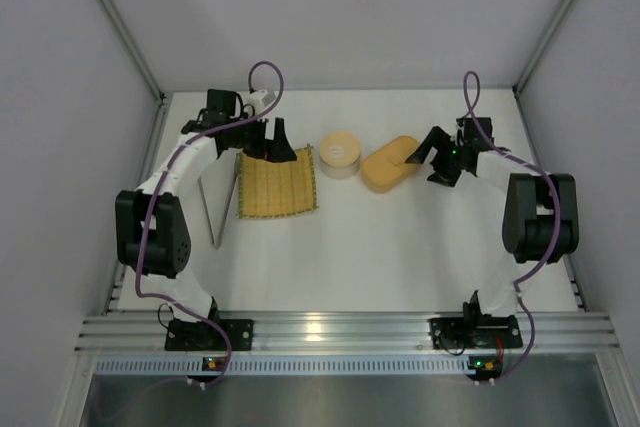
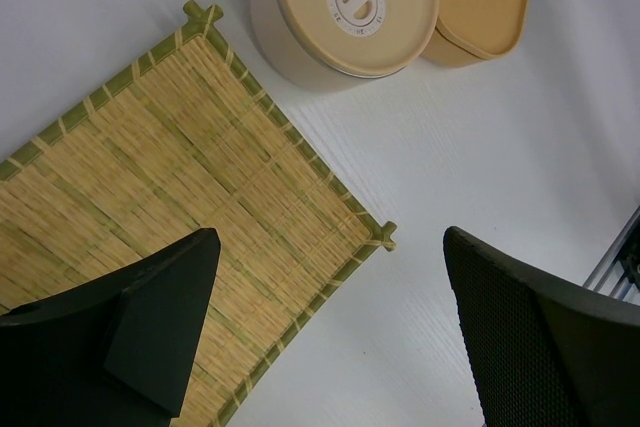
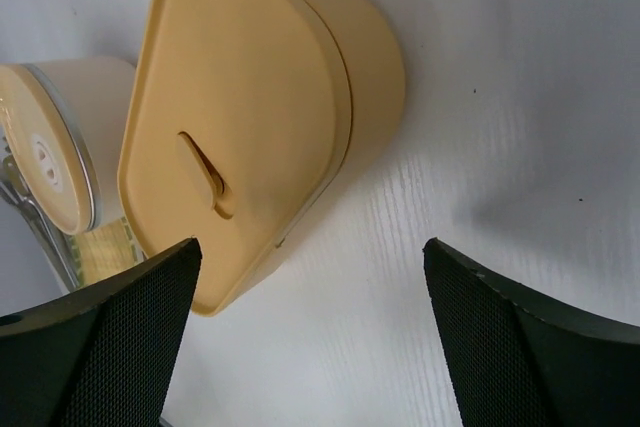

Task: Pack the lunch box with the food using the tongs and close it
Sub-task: Move the packing box to the center of the board.

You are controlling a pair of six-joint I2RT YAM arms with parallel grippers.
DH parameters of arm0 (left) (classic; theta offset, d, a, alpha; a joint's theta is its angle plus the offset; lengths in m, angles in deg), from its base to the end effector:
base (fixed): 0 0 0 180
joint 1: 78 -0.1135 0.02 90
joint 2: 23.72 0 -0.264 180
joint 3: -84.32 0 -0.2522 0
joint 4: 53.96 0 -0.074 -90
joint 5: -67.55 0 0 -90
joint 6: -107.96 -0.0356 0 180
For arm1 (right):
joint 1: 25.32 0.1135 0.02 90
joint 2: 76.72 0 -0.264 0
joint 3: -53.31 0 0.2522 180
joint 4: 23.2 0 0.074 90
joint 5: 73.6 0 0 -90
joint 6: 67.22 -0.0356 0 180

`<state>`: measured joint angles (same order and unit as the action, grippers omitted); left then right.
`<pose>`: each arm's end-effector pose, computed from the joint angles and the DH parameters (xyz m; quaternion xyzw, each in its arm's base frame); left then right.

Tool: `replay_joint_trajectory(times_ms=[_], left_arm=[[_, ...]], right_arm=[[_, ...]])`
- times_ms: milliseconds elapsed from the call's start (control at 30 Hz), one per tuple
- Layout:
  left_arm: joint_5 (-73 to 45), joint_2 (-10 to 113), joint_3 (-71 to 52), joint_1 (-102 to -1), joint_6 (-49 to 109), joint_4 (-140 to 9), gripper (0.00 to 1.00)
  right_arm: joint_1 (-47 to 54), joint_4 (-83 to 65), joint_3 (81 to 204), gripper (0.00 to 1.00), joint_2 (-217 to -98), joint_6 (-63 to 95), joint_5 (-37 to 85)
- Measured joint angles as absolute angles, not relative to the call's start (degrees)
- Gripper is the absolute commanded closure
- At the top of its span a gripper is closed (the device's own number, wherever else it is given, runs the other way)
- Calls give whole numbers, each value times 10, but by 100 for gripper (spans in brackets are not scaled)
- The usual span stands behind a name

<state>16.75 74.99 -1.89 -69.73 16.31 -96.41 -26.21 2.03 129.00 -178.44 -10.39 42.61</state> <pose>0.3729 -0.0769 0.2781 0.1974 0.8638 -0.3318 0.3238 0.3667 0.0100 0.1787 0.1972 0.9006 0.2953 0.2508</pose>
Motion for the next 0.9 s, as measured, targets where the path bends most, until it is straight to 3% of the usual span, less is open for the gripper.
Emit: replay_joint_trajectory(times_ms=[300,700,900], left_arm=[[174,750,-19,-704,161,-964,2],[192,774,8,-705,161,-965,2],[197,784,9,-705,161,-966,2]], right_arm=[[-291,23,1405,7,-1852,-59,430],[-303,97,1691,10,-2083,45,584],[-297,173,1753,10,-2129,109,641]])
